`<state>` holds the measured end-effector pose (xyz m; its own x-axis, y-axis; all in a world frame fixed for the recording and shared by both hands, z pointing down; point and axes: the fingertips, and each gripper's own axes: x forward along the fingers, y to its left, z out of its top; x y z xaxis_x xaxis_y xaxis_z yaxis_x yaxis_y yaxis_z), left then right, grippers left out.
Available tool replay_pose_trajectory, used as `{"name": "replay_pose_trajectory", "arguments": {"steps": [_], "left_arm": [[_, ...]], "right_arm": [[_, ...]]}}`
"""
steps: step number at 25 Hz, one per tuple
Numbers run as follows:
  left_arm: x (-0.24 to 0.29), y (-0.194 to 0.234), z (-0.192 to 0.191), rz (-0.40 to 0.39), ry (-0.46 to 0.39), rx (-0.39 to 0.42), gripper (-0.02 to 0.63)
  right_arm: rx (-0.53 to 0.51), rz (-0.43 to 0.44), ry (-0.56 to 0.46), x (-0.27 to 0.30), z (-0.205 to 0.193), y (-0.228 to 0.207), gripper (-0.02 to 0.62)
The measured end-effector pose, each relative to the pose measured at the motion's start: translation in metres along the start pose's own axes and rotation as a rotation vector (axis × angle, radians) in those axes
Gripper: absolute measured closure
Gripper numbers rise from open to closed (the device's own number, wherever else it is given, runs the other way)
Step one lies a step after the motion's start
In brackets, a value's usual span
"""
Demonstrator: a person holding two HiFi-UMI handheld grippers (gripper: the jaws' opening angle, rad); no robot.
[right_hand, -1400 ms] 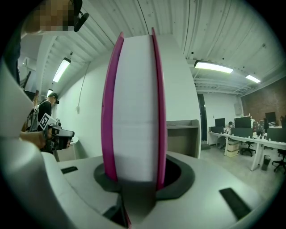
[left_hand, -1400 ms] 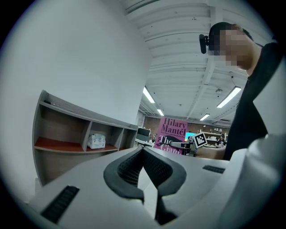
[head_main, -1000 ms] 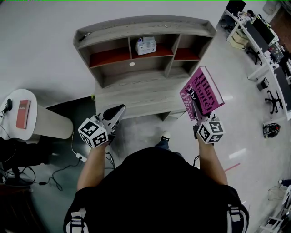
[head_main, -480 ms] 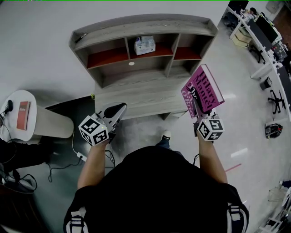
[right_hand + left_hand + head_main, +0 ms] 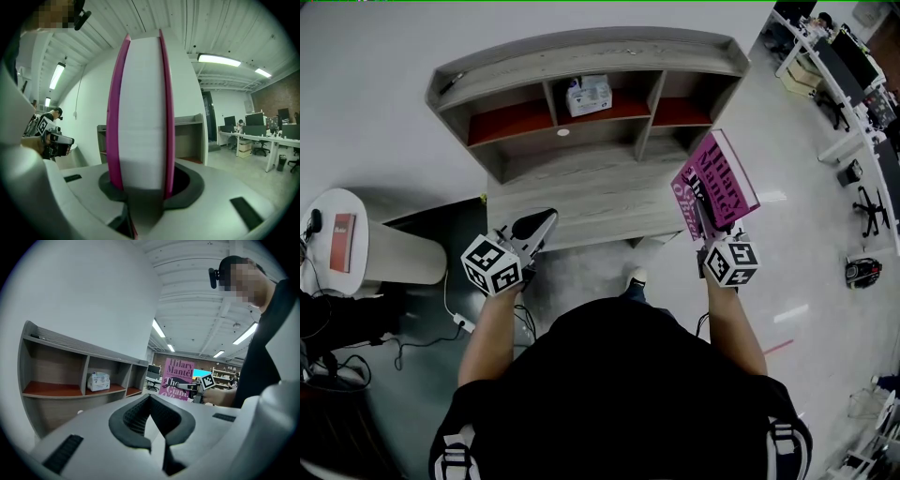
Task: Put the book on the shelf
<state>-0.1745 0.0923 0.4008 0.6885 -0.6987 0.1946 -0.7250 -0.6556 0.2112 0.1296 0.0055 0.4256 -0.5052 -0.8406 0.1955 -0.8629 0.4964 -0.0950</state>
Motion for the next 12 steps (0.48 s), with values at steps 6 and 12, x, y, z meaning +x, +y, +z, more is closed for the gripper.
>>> {"name": "replay_pose_trajectory", "arguments": {"steps": [6,12], "left_arm": [[0.023,0.009,-0.003,0.019,0.015,-0.021,0.587],[0.042,0.012,-0.004,0.029,0.022,-0.032,0.586]], "right_arm": [[0.008,0.014,0.010,0.018,-0.001,-0.021,0.448],[0.009,0.038,0.023,0.032,-0.003,-0.037,0.448]]}}
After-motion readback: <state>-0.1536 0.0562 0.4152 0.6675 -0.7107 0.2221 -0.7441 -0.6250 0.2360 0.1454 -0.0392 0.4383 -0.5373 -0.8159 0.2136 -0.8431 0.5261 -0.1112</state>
